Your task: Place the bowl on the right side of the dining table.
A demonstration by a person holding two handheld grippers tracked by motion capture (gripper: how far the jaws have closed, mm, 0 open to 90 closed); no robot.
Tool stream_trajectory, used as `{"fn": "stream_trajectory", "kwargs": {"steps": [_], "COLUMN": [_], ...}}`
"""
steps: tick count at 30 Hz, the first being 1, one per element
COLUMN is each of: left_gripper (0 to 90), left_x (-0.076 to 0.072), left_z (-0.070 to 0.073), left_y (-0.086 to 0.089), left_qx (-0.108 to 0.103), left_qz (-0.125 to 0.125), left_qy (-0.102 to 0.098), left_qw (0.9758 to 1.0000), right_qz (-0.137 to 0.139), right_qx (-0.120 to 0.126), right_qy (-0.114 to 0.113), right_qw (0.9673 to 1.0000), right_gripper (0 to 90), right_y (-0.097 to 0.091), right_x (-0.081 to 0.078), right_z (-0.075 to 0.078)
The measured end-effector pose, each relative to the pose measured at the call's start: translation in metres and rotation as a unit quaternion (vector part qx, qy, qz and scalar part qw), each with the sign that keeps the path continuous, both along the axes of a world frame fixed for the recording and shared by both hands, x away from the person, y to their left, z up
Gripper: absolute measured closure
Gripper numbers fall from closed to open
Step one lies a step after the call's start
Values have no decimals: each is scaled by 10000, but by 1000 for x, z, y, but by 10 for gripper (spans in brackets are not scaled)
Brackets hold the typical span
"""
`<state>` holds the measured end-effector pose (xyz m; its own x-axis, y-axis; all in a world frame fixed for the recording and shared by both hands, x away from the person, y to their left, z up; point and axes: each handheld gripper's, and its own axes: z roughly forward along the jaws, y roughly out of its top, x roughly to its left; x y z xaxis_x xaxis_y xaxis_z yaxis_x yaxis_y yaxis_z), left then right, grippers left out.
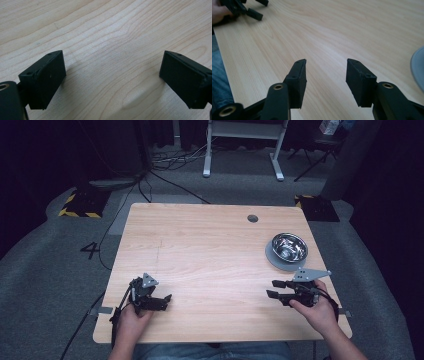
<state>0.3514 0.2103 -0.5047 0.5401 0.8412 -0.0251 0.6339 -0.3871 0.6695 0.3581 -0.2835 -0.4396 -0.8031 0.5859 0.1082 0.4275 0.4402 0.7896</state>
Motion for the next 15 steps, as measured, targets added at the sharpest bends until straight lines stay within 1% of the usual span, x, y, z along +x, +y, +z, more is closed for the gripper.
{"fn": "stream_trajectory", "kwargs": {"steps": [1,2,3,4,6,7,9,10,12,14,15], "left_gripper": [69,69,69,69,69,69,69,69,69,69,69], "left_x": [0,0,0,0,0,0,0,0,0,0,0], "left_z": [0,0,0,0,0,0,0,0,0,0,0], "left_y": [0,0,0,0,0,0,0,0,0,0,0], "left_qx": [0,-13,-7,-1,1,5,-7,-7,6,2,1], "left_qz": [0,11,6,1,0,-4,6,6,-4,2,6], "left_qy": [-2,-2,-3,-1,2,0,-2,-2,0,3,1], "left_qw": [10000,10000,10000,10000,10000,10000,10000,10000,10000,10000,10000], "right_qz": [0,0,-2,-7,8,35,52,52,108,179,179], "right_qx": [19,19,9,-53,-95,-112,-218,-218,-314,-302,-302], "right_qy": [65,65,112,125,152,174,98,98,-14,-83,-83], "right_qw": [10000,10000,9999,9999,9998,9998,9997,9997,9994,9993,9993], "right_gripper": [511,511,511,511,511,509,507,507,507,505,505], "right_y": [0,0,1,2,4,6,9,9,13,17,17], "right_x": [-1,-1,-2,-4,-5,-7,-9,-9,-11,-16,-16], "right_z": [-6,-6,-11,-17,-24,-31,-37,-37,-42,-50,-50]}}
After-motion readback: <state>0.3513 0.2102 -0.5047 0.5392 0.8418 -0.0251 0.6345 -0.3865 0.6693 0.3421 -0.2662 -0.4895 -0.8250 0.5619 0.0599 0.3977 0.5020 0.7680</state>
